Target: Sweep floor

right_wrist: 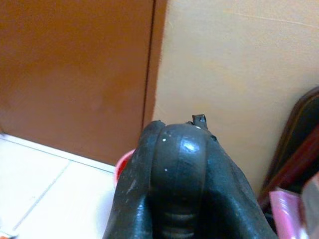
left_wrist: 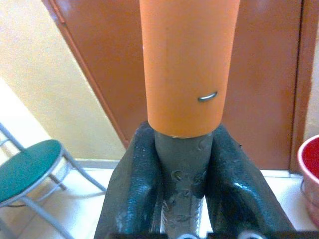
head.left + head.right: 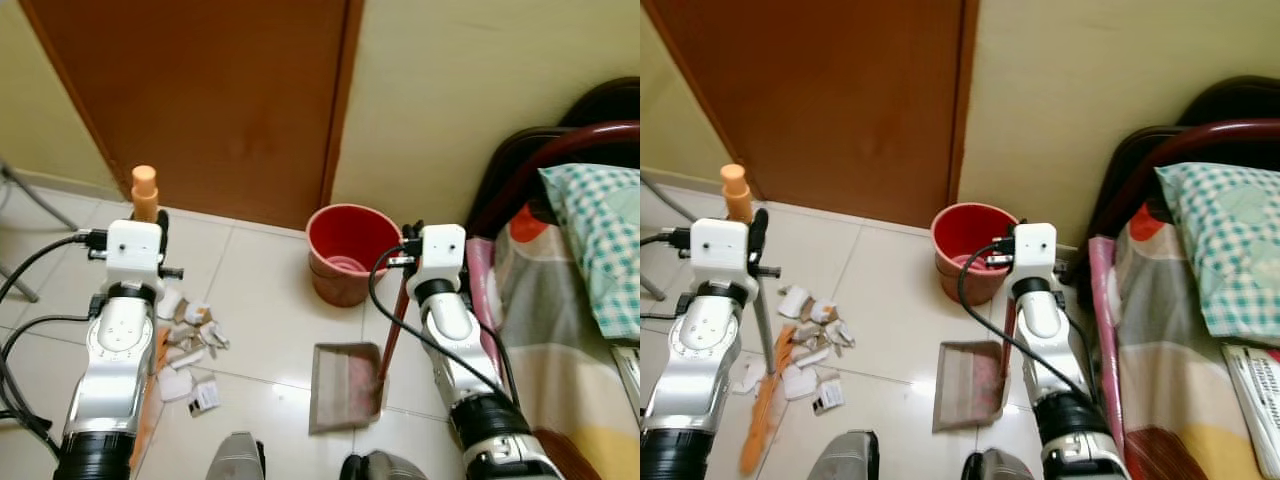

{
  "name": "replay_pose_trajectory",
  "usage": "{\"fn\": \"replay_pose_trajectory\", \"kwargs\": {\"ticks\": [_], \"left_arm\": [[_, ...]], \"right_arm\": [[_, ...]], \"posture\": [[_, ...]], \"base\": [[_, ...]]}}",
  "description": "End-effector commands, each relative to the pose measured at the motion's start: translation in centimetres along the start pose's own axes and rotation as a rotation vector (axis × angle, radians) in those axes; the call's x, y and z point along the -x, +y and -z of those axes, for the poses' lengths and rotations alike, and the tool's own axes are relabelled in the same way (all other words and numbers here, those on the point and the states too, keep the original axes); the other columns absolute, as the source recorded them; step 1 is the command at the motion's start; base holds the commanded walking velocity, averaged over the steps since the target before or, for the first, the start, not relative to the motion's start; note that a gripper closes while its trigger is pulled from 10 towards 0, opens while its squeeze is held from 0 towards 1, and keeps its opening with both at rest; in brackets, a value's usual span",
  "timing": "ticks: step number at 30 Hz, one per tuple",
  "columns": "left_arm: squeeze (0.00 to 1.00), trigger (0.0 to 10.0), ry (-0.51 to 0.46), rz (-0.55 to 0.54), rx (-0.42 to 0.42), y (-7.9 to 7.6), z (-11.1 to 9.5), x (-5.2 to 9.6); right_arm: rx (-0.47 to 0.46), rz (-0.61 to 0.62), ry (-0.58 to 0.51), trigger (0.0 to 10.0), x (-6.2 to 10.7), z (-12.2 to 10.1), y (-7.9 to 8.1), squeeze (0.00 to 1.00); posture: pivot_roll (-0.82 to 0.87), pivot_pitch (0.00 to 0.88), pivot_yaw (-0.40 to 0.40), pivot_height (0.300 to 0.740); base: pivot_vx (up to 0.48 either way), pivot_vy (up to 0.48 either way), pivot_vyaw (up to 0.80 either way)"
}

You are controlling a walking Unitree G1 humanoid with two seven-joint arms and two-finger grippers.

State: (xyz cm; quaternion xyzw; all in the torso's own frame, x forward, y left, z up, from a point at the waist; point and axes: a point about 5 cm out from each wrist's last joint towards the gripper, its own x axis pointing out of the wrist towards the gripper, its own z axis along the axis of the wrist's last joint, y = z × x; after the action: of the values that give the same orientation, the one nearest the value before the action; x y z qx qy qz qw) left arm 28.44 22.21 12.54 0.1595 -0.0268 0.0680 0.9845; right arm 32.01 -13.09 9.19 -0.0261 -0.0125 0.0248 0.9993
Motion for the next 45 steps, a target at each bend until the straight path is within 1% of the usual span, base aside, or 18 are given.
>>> {"fn": "replay_pose_trajectory", "kwargs": {"ticks": [1, 2, 5, 6, 8, 11, 14, 20, 24, 25, 28, 29, 32, 35, 37, 42, 44, 45], "left_arm": [[0.0, 10.0, -0.033, 0.018, 0.004, -0.4, -0.8, -0.3], [0.0, 10.0, -0.034, 0.021, 0.006, -0.6, -0.8, -0.3], [0.0, 10.0, -0.047, 0.064, 0.062, -1.8, -1.3, -0.7], [0.0, 10.0, -0.047, 0.064, 0.062, -1.8, -1.3, -0.7], [0.0, 10.0, -0.073, 0.11, 0.107, -2.9, -2.0, -0.9], [0.0, 10.0, -0.078, 0.128, 0.125, -3.4, -2.2, -0.9], [0.0, 10.0, -0.075, 0.171, 0.158, -4.4, -2.2, -0.8], [0.0, 10.0, -0.09, 0.212, 0.209, -5.8, -2.9, -1.1], [0.0, 10.0, -0.096, 0.204, 0.245, -6.3, -3.5, -1.5], [0.0, 10.0, -0.096, 0.204, 0.245, -6.3, -3.5, -1.5], [0.0, 10.0, -0.086, 0.15, 0.285, -6.2, -3.7, -2.0], [0.0, 10.0, -0.092, 0.123, 0.285, -6.0, -3.9, -2.2], [0.0, 10.0, -0.093, 0.103, 0.287, -5.8, -4.0, -2.3], [0.0, 10.0, -0.091, 0.048, 0.253, -4.8, -3.8, -2.4], [0.0, 10.0, -0.086, 0.046, 0.249, -4.6, -3.6, -2.4], [0.0, 10.0, -0.098, 0.075, 0.184, -3.6, -3.1, -1.7], [0.0, 10.0, -0.097, 0.077, 0.18, -3.6, -3.0, -1.6], [0.0, 10.0, -0.089, 0.086, 0.178, -3.4, -2.7, -1.3]], "right_arm": [[-0.007, 0.036, -0.018, 10.0, -0.2, -0.3, -0.6, 0.0], [-0.012, 0.045, -0.016, 10.0, -0.2, -0.2, -0.7, 0.0], [-0.017, 0.097, 0.01, 10.0, -0.4, 0.1, -1.0, 0.0], [-0.017, 0.097, 0.01, 10.0, -0.4, 0.1, -1.0, 0.0], [-0.035, 0.131, 0.032, 10.0, -0.5, 0.3, -1.1, 0.0], [-0.051, 0.146, 0.047, 10.0, -0.6, 0.5, -1.1, 0.0], [-0.063, 0.161, 0.06, 10.0, -0.9, 0.6, -1.0, 0.0], [-0.058, 0.173, 0.071, 10.0, -1.1, 0.7, -0.8, 0.0], [-0.061, 0.189, 0.074, 10.0, -1.2, 0.8, -0.7, 0.0], [-0.061, 0.189, 0.074, 10.0, -1.2, 0.8, -0.7, 0.0], [-0.058, 0.192, 0.071, 10.0, -1.1, 0.9, -0.5, 0.0], [-0.059, 0.191, 0.072, 10.0, -1.1, 0.9, -0.4, 0.0], [-0.061, 0.191, 0.075, 10.0, -1.0, 1.0, -0.3, 0.0], [-0.063, 0.189, 0.079, 10.0, -1.0, 1.1, -0.2, 0.0], [-0.063, 0.189, 0.08, 10.0, -1.0, 1.2, -0.2, 0.0], [-0.066, 0.191, 0.079, 10.0, -0.8, 1.2, -0.3, 0.0], [-0.066, 0.192, 0.079, 10.0, -0.8, 1.2, -0.4, 0.0], [-0.07, 0.197, 0.079, 10.0, -0.7, 1.2, -0.5, 0.0]], "posture": [[0.01, 0.087, -0.03, 0.74], [0.01, 0.087, -0.03, 0.74], [0.01, 0.084, -0.033, 0.74], [0.01, 0.084, -0.033, 0.74], [0.01, 0.084, -0.038, 0.74], [0.02, 0.085, -0.039, 0.74], [0.02, 0.086, -0.041, 0.74], [0.01, 0.089, -0.042, 0.74], [0.01, 0.096, -0.042, 0.74], [0.01, 0.096, -0.042, 0.74], [0.0, 0.098, -0.039, 0.74], [0.0, 0.098, -0.039, 0.74], [0.0, 0.101, -0.035, 0.74], [0.0, 0.101, -0.035, 0.74], [0.0, 0.101, -0.035, 0.74], [0.0, 0.108, -0.034, 0.74], [0.0, 0.108, -0.034, 0.74], [0.01, 0.11, -0.039, 0.74]], "base": [[0.0, 0.0, 0.0], [0.0, 0.0, 0.0], [0.0, 0.0, 0.0], [0.0, 0.0, 0.0], [0.0, 0.0, 0.0], [0.0, 0.0, 0.0], [0.0, 0.0, 0.0], [0.0, 0.0, 0.0], [0.0, 0.0, 0.0], [0.0, 0.0, 0.0], [0.0, 0.0, 0.0], [0.0, 0.0, 0.0], [0.0, 0.0, 0.0], [0.0, 0.0, 0.0], [0.0, 0.0, 0.0], [0.0, 0.0, 0.0], [0.0, 0.0, 0.0], [0.0, 0.0, 0.0]]}}
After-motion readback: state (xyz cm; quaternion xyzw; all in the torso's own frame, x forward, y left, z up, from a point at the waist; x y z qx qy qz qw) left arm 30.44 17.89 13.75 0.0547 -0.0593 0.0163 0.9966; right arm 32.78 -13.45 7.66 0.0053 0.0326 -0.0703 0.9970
